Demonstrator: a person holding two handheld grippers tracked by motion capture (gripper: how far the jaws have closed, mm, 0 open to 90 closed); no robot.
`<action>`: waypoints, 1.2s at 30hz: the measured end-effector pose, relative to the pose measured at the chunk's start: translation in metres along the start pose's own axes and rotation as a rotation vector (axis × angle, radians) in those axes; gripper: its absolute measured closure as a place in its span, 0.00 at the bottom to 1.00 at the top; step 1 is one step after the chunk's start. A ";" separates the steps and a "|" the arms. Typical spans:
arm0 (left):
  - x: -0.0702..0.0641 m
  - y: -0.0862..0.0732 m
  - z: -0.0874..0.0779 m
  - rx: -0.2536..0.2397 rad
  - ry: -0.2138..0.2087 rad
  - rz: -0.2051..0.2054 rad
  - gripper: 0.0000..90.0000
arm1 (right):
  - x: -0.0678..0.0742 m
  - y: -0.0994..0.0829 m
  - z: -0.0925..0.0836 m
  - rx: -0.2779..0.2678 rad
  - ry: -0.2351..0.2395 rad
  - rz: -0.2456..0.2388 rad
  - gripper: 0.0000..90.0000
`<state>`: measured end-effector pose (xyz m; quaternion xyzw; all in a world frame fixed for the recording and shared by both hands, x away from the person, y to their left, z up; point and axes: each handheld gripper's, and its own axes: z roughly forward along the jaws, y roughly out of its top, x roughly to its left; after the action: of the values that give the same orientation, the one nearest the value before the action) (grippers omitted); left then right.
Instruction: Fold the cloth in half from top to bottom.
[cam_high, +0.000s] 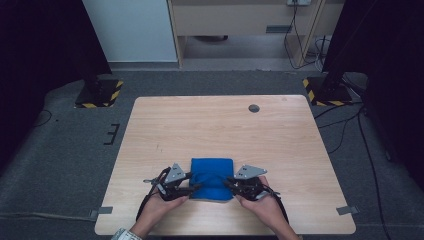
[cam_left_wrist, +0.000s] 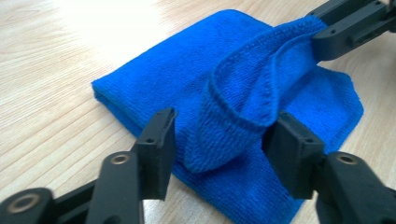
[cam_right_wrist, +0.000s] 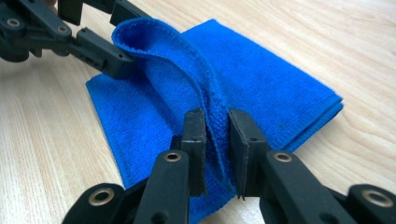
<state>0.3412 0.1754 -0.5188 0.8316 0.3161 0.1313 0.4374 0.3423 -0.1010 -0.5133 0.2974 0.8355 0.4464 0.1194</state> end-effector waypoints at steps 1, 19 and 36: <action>0.000 0.000 0.000 0.002 0.000 0.005 0.53 | 0.001 0.000 0.001 0.003 0.002 0.002 0.85; -0.006 0.002 -0.009 0.000 -0.023 0.029 0.69 | 0.007 -0.004 -0.003 0.005 0.009 -0.011 0.77; -0.017 -0.008 -0.023 0.010 -0.085 0.002 0.54 | 0.016 -0.009 -0.009 0.042 0.027 0.002 0.57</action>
<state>0.3136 0.1829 -0.5113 0.8390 0.2971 0.0948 0.4459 0.3216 -0.1012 -0.5142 0.2947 0.8458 0.4330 0.1016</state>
